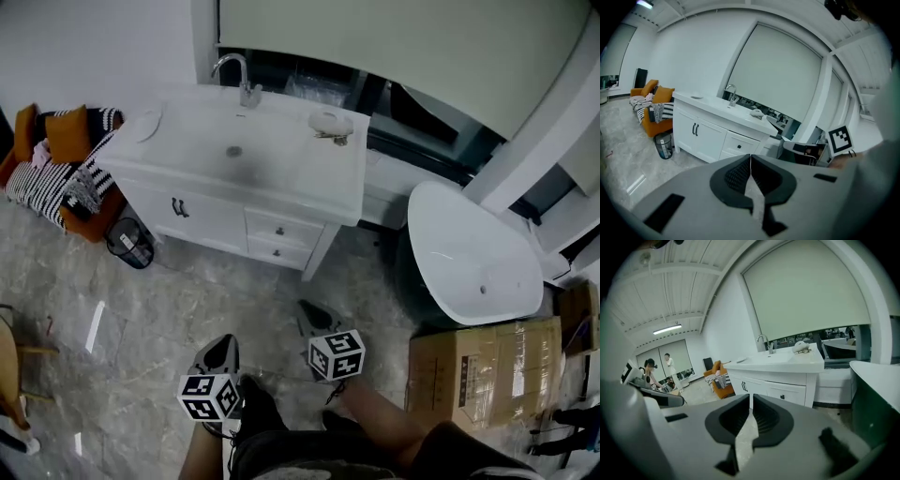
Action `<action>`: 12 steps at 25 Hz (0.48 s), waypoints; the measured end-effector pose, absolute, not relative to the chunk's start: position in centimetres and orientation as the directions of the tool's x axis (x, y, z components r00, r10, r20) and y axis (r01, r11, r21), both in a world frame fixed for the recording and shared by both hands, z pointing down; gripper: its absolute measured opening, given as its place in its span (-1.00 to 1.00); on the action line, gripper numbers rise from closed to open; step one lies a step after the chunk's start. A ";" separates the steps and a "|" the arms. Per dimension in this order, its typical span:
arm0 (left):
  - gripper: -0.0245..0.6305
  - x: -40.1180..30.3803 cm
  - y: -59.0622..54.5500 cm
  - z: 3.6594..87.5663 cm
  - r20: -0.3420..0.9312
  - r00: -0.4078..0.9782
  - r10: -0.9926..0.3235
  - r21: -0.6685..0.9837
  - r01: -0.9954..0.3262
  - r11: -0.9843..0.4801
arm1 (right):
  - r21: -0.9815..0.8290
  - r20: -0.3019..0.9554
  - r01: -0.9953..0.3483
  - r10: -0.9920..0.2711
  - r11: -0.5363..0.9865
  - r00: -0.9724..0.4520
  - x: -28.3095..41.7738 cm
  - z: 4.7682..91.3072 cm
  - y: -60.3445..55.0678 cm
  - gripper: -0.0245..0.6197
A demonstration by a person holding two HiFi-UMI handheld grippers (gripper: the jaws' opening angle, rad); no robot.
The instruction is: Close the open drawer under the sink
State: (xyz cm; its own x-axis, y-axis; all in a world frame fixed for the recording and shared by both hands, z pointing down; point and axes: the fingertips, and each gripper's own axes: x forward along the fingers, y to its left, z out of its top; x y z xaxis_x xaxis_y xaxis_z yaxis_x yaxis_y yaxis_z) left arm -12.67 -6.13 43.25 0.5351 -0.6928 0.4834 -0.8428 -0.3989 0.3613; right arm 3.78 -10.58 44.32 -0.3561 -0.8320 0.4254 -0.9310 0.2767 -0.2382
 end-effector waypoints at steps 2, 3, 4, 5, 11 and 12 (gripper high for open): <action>-0.88 -10.7 -3.7 43.0 0.484 0.539 -0.689 0.357 -0.841 -0.407 | -0.238 0.416 -0.925 -0.829 0.297 -0.373 5.1 43.7 -8.7 -0.80; -0.88 -9.8 -2.6 42.8 0.484 0.539 -0.689 0.351 -0.841 -0.411 | -0.236 0.414 -0.922 -0.827 0.308 -0.382 5.8 43.4 -7.7 -0.80; -0.88 -8.9 -1.7 42.4 0.482 0.538 -0.692 0.347 -0.842 -0.413 | -0.232 0.411 -0.919 -0.825 0.317 -0.388 6.5 43.1 -6.8 -0.80; -0.88 -8.1 -0.8 42.1 0.478 0.534 -0.697 0.344 -0.844 -0.411 | -0.228 0.408 -0.917 -0.823 0.327 -0.394 7.3 42.7 -6.0 -0.80; -0.88 -3.7 3.8 40.4 0.448 0.502 -0.740 0.309 -0.863 -0.399 | -0.201 0.387 -0.900 -0.813 0.386 -0.435 11.7 41.3 -1.6 -0.81; -0.88 -2.9 4.6 40.1 0.444 0.496 -0.746 0.303 -0.867 -0.396 | -0.200 0.384 -0.896 -0.809 0.397 -0.445 12.4 41.1 -0.8 -0.81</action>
State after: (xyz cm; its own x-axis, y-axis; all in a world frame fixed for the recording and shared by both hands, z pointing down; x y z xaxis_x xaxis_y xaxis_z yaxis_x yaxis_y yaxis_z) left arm -2.90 4.60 40.07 0.4962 -0.7463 0.4436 -0.8667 -0.3961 0.3031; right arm 12.36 -0.79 41.07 -0.4446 -0.8095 0.3835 -0.8957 0.3972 -0.2000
